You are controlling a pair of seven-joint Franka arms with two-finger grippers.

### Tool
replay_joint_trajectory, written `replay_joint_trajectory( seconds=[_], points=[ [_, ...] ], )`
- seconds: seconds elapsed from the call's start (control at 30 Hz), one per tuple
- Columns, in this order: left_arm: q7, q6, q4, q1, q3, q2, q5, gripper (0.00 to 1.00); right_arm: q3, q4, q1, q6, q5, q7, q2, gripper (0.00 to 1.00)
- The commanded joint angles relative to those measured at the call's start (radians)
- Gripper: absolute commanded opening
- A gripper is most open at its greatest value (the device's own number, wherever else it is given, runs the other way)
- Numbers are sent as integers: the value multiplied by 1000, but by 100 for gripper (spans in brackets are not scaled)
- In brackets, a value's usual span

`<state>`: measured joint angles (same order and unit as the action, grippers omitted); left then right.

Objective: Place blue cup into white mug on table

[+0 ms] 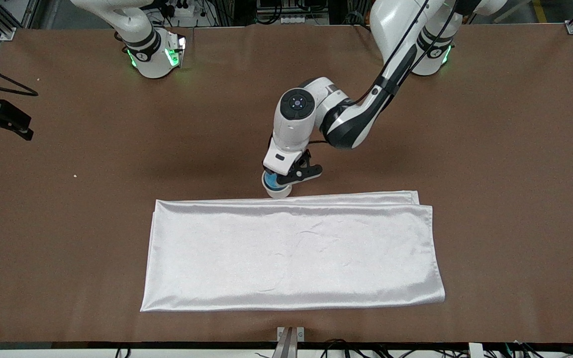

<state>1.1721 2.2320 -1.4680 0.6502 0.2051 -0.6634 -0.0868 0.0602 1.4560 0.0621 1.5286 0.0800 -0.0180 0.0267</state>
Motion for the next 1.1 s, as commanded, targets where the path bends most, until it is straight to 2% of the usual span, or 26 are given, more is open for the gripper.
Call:
replay_joint_trajectory(
  seconds=[0.0, 0.2, 0.4, 0.53, 0.63, 0.8, 1.07],
  points=[
    [11, -3, 25, 8, -13, 14, -14, 100, -19, -39, -5, -27, -25, 23, 6, 100],
    [8, -20, 18, -13, -26, 73, -63, 100, -39, -58, -7, -25, -17, 56, 1, 100],
    [-54, -113, 18, -60, -26, 149, -90, 100, -46, -88, -24, -12, -29, 124, 10, 100],
    [-100, -182, 18, -104, -24, 198, -90, 100, -46, -86, -31, 54, -130, 128, 10, 100],
    [-152, -224, 18, -133, -23, 231, -88, 100, -49, -79, -36, 94, -170, 121, 12, 100],
    [-212, -271, 17, -194, -20, 280, -76, 100, -57, -46, -47, 99, -160, 109, 24, 100],
    [-322, -362, 17, -270, -13, 343, -71, 100, -59, 6, -71, 85, -71, 70, 27, 100]
  ],
)
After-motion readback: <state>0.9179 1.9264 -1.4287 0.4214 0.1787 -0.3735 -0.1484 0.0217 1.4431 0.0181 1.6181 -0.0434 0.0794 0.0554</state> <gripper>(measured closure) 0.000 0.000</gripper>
